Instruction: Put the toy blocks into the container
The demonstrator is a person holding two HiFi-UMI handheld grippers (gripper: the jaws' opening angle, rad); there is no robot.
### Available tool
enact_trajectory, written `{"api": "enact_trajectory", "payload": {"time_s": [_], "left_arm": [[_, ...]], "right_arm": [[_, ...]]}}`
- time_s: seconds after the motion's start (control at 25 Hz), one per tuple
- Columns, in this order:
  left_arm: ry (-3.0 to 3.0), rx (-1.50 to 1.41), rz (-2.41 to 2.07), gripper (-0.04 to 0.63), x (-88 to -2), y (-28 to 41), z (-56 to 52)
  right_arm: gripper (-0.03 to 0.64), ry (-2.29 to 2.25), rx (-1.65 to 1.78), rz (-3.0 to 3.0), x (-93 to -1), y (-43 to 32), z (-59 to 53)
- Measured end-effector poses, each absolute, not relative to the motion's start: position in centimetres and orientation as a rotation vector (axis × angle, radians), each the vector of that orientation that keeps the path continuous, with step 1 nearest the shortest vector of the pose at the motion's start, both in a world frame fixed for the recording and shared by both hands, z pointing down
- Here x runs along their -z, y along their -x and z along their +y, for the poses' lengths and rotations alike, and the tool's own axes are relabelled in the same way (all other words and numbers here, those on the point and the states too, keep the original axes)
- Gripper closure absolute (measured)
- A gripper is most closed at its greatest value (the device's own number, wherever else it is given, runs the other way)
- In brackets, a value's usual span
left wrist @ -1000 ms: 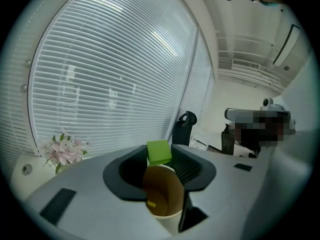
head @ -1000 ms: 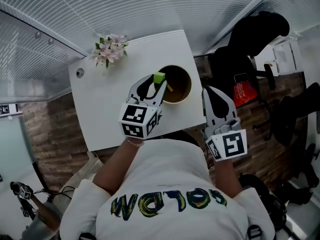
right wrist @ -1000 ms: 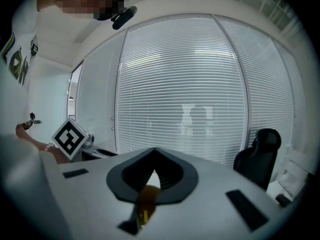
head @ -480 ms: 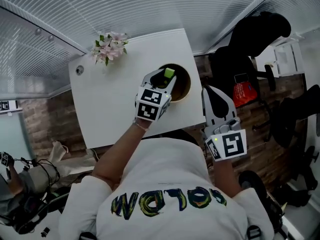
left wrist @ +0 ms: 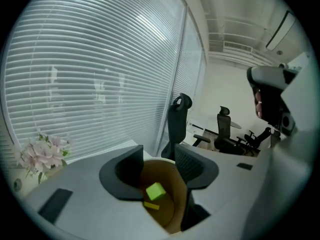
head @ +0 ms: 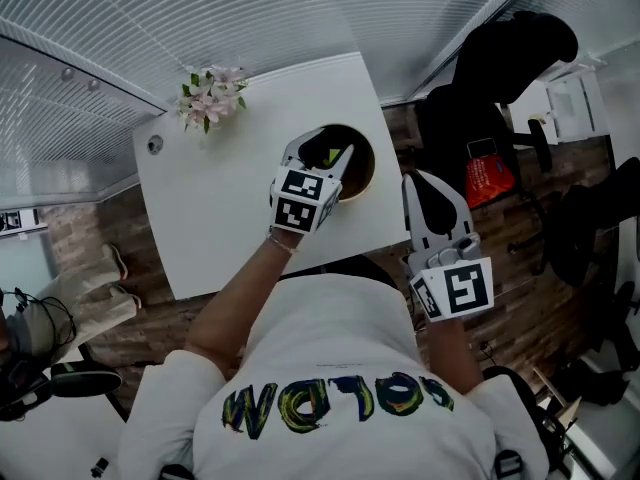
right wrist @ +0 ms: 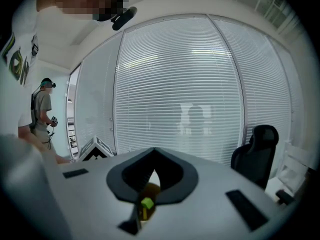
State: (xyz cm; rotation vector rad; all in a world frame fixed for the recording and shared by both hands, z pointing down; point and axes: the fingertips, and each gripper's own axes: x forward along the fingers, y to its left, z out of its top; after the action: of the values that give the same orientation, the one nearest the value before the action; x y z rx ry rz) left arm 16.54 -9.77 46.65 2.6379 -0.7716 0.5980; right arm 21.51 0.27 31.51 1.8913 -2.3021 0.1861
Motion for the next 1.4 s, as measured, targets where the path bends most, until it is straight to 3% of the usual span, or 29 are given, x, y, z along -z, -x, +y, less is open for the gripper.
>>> {"api": "enact_trajectory", "payload": {"time_s": [0.76,1.4], "left_arm": [[-2.547,-0.151,-1.220,0.551,-34.4,-0.8,-6.6],[-2.522,0.066,-1.446,0.572,-26.2,7.6,-1.1]], "right_arm": [[0.609,-1.667,-0.076,-2.510,-28.3,-14.4,-1.2],[0.609,-1.503,-0.001,-2.617,-23.5,-8.1,1.1]]}}
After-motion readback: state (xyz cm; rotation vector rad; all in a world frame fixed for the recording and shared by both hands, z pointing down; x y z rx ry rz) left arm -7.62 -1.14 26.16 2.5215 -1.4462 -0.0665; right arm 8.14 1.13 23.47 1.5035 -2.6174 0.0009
